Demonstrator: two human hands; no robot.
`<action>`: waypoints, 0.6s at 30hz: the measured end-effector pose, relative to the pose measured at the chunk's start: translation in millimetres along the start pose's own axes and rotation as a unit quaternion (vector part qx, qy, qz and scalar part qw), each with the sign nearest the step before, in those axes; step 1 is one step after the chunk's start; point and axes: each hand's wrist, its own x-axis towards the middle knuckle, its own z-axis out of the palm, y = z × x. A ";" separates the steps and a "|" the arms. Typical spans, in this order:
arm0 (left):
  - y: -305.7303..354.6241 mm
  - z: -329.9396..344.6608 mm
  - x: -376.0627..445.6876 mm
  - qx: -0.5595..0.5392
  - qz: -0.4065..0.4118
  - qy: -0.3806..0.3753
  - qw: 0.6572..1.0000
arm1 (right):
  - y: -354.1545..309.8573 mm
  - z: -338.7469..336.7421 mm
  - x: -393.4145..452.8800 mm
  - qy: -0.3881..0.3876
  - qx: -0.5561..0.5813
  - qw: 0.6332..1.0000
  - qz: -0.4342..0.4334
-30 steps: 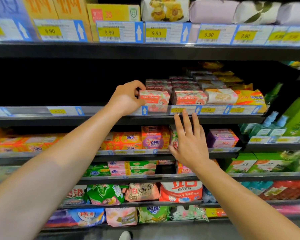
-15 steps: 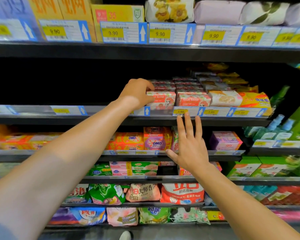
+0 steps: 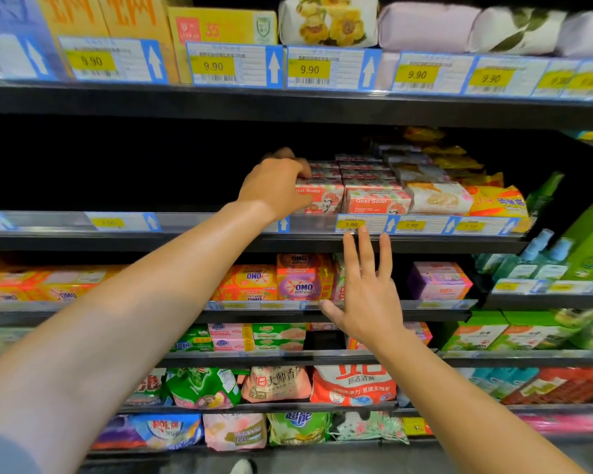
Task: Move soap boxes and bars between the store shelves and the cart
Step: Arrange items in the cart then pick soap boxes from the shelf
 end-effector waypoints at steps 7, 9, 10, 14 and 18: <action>9.1 3.2 4.3 0.045 0.015 0.010 0.999 | 1.8 1.8 -0.4 0.012 0.006 1.000 0.001; 10.0 3.2 5.2 0.050 0.012 0.008 0.999 | 2.1 2.2 -0.3 0.012 0.008 1.000 0.000; 10.1 3.7 6.0 0.052 0.011 0.006 0.999 | 2.1 2.5 -0.2 0.011 0.009 1.000 -0.001; 7.2 7.7 10.1 0.050 0.007 0.011 0.999 | 2.1 3.2 -0.2 0.015 0.013 1.000 -0.002; 6.1 12.2 19.3 0.055 0.001 -0.086 0.995 | 2.1 4.7 0.6 0.022 0.017 1.000 -0.002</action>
